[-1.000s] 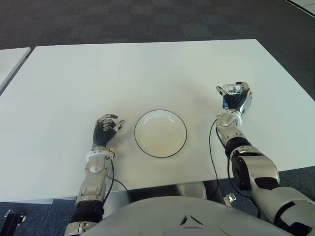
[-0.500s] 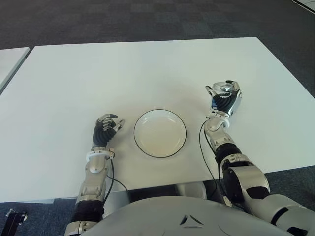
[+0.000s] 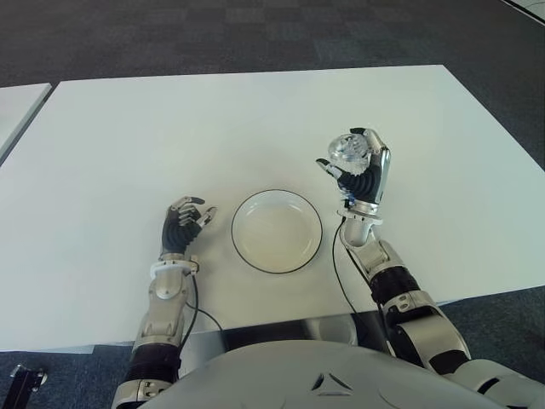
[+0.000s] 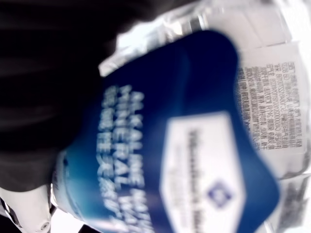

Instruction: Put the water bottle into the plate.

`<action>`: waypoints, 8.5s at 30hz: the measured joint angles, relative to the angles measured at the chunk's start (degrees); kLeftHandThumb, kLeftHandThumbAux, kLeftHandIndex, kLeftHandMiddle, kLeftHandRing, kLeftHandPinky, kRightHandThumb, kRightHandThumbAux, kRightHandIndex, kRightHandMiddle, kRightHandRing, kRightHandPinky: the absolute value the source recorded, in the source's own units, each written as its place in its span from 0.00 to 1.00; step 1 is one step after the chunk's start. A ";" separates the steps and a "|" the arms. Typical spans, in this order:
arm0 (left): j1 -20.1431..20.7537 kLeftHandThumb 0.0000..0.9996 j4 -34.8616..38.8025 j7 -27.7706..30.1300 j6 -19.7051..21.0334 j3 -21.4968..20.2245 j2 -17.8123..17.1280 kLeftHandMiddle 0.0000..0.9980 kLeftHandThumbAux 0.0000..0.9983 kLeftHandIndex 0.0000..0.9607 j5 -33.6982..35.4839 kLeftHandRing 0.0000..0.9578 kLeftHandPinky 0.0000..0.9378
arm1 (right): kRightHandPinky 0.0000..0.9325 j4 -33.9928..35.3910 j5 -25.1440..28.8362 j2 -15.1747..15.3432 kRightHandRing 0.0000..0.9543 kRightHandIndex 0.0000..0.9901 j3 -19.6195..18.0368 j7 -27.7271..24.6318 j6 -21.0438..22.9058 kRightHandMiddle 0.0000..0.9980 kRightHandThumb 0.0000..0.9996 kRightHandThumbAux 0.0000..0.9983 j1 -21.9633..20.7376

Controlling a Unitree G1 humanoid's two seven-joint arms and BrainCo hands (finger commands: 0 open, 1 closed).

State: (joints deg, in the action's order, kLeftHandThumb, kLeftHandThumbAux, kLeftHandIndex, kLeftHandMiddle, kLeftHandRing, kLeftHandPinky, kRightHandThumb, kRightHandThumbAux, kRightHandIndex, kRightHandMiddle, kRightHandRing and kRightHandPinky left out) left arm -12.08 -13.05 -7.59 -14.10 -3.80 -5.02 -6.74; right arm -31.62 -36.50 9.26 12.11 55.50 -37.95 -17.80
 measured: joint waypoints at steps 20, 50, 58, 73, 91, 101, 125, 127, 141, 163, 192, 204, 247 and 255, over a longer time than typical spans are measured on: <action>-0.16 0.71 0.90 0.00 0.69 0.10 0.31 0.73 0.72 0.45 -0.04 0.73 0.73 | 0.92 6.27 -11.18 2.75 0.94 0.44 11.22 -1.82 -12.71 0.90 0.69 0.73 1.76; -0.34 0.71 1.55 0.01 1.58 -0.05 0.45 0.72 0.72 0.46 0.65 0.72 0.72 | 0.78 30.50 -0.79 14.17 0.80 0.44 17.64 -70.74 18.04 0.77 0.70 0.73 8.63; -0.27 0.71 1.12 0.01 1.19 -0.08 0.46 0.72 0.72 0.46 1.15 0.72 0.73 | 0.72 35.54 -2.64 14.13 0.75 0.43 17.73 -76.48 25.40 0.72 0.69 0.73 10.86; 0.00 0.71 0.83 0.01 1.16 -0.06 0.30 0.74 0.72 0.46 1.05 0.74 0.75 | 0.53 37.70 -2.53 14.13 0.51 0.41 17.76 -78.38 26.89 0.41 0.67 0.74 11.46; -0.05 0.71 1.25 -0.01 2.07 -0.06 0.29 0.73 0.72 0.45 0.49 0.73 0.74 | 0.02 39.86 -2.97 13.91 0.01 0.00 17.79 -80.61 30.32 0.01 0.09 0.77 13.24; -0.04 0.71 0.73 0.00 0.86 -0.11 0.29 0.73 0.72 0.46 1.07 0.74 0.74 | 0.00 39.83 -4.06 14.84 0.00 0.00 17.69 -78.47 29.02 0.00 0.10 0.59 13.34; 0.13 0.71 -0.32 -0.02 -0.38 -0.19 0.23 0.73 0.72 0.46 0.99 0.73 0.75 | 0.00 40.59 -6.83 14.37 0.00 0.00 16.54 -72.96 28.97 0.00 0.50 0.29 14.80; 0.21 0.71 -0.50 -0.02 -0.54 -0.19 0.23 0.73 0.72 0.46 0.96 0.73 0.75 | 0.00 40.83 -7.46 14.10 0.00 0.00 16.41 -72.35 29.25 0.00 0.52 0.28 14.98; 0.23 0.71 -0.48 -0.04 -0.65 -0.13 0.24 0.74 0.72 0.46 0.82 0.74 0.75 | 0.00 38.61 -6.59 12.74 0.00 0.00 9.64 -59.21 27.98 0.00 0.05 0.41 15.98; -0.43 0.71 1.31 -1.04 1.35 0.11 0.40 0.72 0.72 0.46 -0.73 0.72 0.73 | 0.14 26.94 1.09 3.77 0.00 0.00 -0.06 -43.15 30.99 0.00 0.21 0.61 16.02; -0.22 0.70 0.81 -1.15 0.88 -0.01 0.39 0.74 0.72 0.46 -0.60 0.75 0.76 | 0.55 13.74 13.42 -3.03 0.43 0.36 -6.98 -32.41 27.21 0.36 0.63 0.77 13.57; -0.12 0.71 0.65 -1.15 0.90 -0.07 0.35 0.74 0.72 0.46 -0.64 0.74 0.75 | 0.59 5.97 19.58 -2.37 0.52 0.42 -9.32 -36.68 23.48 0.44 0.69 0.74 12.71; -0.05 0.71 1.21 -0.97 1.91 -0.02 0.04 0.73 0.72 0.45 0.89 0.73 0.73 | 0.63 3.05 25.81 -2.60 0.61 0.43 -11.05 -47.54 21.46 0.57 0.70 0.73 11.17; -0.20 0.71 1.61 -0.97 2.20 -0.02 0.07 0.73 0.72 0.45 1.14 0.73 0.75 | 0.62 4.23 26.21 -2.88 0.61 0.43 -11.24 -47.71 22.59 0.58 0.70 0.73 11.65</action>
State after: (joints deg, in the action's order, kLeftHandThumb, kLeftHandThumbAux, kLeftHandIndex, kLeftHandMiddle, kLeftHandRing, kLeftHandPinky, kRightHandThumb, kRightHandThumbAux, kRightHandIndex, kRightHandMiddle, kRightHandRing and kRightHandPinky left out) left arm -12.28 -11.44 -8.55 -11.90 -3.82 -4.95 -5.60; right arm -27.39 -10.29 6.38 0.87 7.79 -15.35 -6.15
